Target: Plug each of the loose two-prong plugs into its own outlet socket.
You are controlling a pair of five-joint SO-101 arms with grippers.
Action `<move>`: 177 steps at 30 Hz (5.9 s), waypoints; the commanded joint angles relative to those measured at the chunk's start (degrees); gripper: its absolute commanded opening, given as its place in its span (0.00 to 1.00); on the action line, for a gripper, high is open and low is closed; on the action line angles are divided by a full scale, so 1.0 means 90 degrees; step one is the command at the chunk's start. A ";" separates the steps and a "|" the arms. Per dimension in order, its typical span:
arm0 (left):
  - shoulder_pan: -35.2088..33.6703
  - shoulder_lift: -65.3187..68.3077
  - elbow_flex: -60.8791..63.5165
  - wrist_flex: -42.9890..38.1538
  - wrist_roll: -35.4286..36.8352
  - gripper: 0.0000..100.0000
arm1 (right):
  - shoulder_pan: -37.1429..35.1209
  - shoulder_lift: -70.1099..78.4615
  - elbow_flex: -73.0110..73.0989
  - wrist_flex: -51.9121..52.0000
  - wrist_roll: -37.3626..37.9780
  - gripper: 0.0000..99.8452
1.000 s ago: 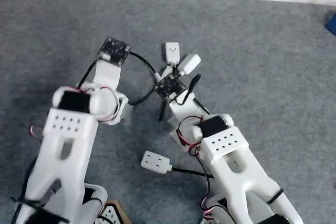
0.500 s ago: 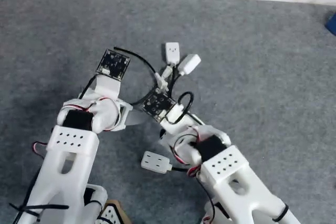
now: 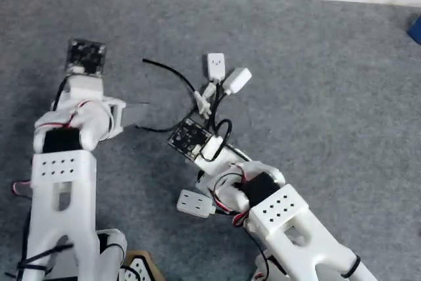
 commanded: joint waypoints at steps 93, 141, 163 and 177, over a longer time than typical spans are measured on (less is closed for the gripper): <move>-0.0220 0.0103 0.1431 -0.0801 0.1045 0.44 | -0.1558 0.1783 -0.3131 0.3004 -0.0654 0.01; -0.0532 0.0103 0.1392 -0.0801 0.1074 0.44 | -0.2095 0.2535 -0.2711 0.2310 -0.0918 0.01; -0.0728 0.0093 0.1324 -0.0801 0.1094 0.44 | -0.1509 0.3463 -0.2300 0.2115 -0.0694 0.01; -0.0728 0.0093 0.1333 -0.0781 0.1094 0.44 | -0.1216 0.3512 -0.2486 0.1929 -0.0635 0.01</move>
